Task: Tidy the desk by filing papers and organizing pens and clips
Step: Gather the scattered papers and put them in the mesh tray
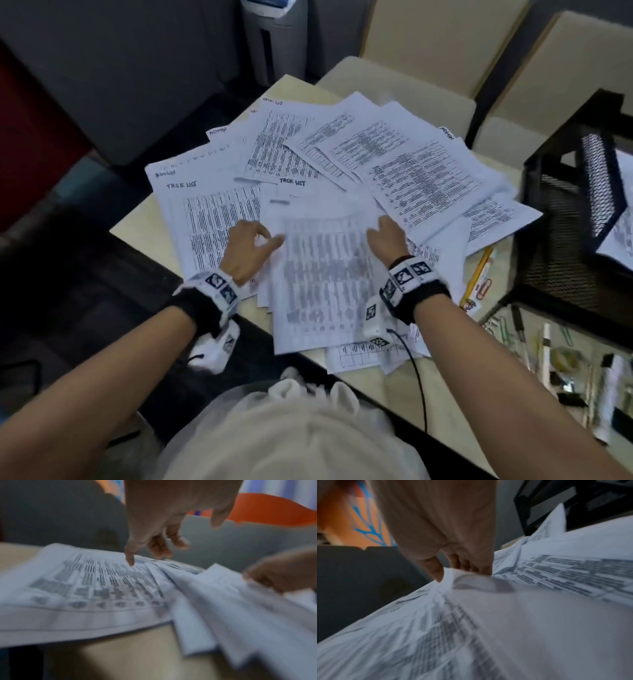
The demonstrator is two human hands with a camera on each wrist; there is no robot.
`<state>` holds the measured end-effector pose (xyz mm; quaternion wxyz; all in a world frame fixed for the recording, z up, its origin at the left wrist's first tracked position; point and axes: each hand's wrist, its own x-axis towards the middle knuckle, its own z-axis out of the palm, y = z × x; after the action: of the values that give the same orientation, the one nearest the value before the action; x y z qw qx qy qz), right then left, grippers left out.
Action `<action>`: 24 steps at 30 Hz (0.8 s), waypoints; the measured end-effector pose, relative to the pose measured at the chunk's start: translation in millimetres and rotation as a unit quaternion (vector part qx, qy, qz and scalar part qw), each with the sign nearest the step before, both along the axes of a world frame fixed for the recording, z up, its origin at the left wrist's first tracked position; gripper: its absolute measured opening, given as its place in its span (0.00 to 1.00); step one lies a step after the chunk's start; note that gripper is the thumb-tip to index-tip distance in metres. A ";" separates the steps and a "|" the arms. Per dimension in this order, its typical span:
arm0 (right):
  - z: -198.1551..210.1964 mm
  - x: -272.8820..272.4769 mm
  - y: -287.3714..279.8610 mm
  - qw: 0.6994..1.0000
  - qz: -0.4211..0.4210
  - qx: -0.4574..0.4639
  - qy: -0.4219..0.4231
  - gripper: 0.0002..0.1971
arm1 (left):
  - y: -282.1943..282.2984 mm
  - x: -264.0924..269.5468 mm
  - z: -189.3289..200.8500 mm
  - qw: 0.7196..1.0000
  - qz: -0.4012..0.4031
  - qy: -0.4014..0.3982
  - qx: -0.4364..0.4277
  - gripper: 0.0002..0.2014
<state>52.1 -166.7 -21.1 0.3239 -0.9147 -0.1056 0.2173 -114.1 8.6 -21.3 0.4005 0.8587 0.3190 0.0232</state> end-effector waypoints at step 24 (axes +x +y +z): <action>-17.8 44.8 -76.7 0.959 0.104 -0.238 -0.115 0.04 | -32.0 42.4 -7.0 0.966 0.094 0.239 0.018 0.48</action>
<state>96.9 -243.3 -38.9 0.0580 -0.9682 -0.1817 0.1617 -71.6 -23.4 -28.2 0.2926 0.8128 0.4841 -0.1394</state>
